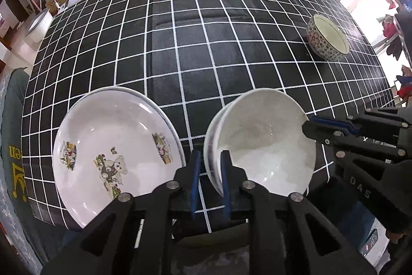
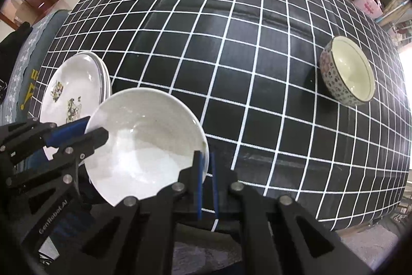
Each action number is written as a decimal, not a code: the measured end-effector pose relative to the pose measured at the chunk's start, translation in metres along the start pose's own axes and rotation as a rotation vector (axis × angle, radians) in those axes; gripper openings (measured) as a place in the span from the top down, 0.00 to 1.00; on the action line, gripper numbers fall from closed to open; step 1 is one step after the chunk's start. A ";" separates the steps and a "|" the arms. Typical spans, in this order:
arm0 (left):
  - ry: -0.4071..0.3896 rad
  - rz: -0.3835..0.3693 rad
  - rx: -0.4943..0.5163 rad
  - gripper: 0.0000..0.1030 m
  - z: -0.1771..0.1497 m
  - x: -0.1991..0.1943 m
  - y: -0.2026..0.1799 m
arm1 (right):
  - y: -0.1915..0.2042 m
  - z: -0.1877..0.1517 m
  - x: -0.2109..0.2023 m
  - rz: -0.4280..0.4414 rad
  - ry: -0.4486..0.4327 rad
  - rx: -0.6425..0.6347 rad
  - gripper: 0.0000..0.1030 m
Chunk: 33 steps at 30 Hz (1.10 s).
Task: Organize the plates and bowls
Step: 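Carry the red-print bowl with both grippers and lower it into the plain bowl, then open both grippers and lift them off the bowl stack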
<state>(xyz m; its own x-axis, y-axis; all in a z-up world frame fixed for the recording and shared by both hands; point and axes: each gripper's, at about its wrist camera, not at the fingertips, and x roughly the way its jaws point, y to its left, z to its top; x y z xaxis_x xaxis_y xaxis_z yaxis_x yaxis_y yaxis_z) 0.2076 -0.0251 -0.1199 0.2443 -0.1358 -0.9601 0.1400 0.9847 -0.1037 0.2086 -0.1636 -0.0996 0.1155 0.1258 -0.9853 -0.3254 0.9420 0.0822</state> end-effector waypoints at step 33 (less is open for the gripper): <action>-0.101 -0.058 0.047 0.63 0.049 -0.039 -0.072 | -0.106 -0.015 -0.072 0.036 -0.171 0.197 0.52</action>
<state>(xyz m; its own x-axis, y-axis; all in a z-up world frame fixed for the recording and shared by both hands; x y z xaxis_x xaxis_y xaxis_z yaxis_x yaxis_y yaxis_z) 0.2353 -0.0961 -0.0625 0.3299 -0.2056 -0.9214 0.2012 0.9689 -0.1441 0.2208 -0.2768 -0.0392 0.2699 0.1954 -0.9429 -0.1450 0.9763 0.1608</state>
